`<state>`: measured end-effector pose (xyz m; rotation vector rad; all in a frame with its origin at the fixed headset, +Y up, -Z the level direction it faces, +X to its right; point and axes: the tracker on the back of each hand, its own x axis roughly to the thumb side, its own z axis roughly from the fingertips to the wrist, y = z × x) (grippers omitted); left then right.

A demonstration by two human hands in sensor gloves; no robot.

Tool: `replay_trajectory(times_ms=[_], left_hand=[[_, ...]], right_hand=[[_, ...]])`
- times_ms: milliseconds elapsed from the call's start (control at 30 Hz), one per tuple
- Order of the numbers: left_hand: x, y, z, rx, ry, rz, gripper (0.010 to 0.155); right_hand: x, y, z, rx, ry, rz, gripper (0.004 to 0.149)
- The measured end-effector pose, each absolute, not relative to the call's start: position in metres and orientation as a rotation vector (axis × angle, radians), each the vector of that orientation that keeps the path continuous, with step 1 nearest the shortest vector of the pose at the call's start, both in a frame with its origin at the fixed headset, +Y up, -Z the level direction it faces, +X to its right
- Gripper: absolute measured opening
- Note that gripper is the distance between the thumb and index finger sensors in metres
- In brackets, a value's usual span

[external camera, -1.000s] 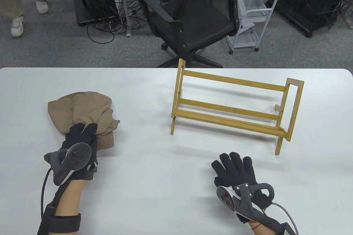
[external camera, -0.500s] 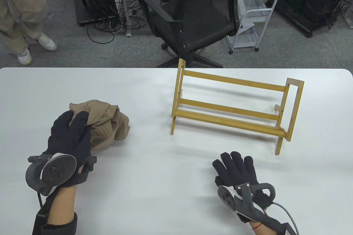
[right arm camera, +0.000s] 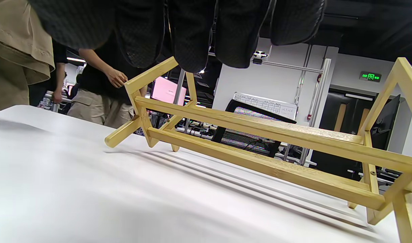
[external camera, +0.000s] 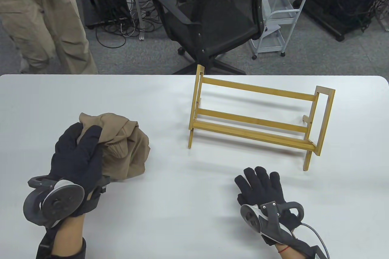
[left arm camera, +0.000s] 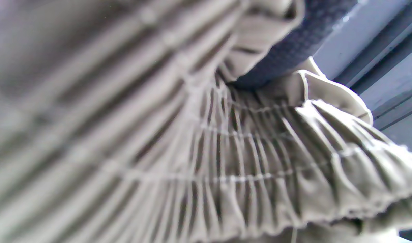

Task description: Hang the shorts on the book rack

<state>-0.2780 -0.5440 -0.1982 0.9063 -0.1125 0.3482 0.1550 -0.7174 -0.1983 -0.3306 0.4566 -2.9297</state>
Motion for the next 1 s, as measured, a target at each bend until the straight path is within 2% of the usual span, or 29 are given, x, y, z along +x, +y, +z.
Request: replay_trajectory(times_ms=[1000], left_hand=[[-0.220, -0.523, -0.170, 0.895, -0.326, 0.451, 0.040]], right_hand=[[0.160, -0.716, -0.200, -0.311, 0.468, -2.950, 0.056]])
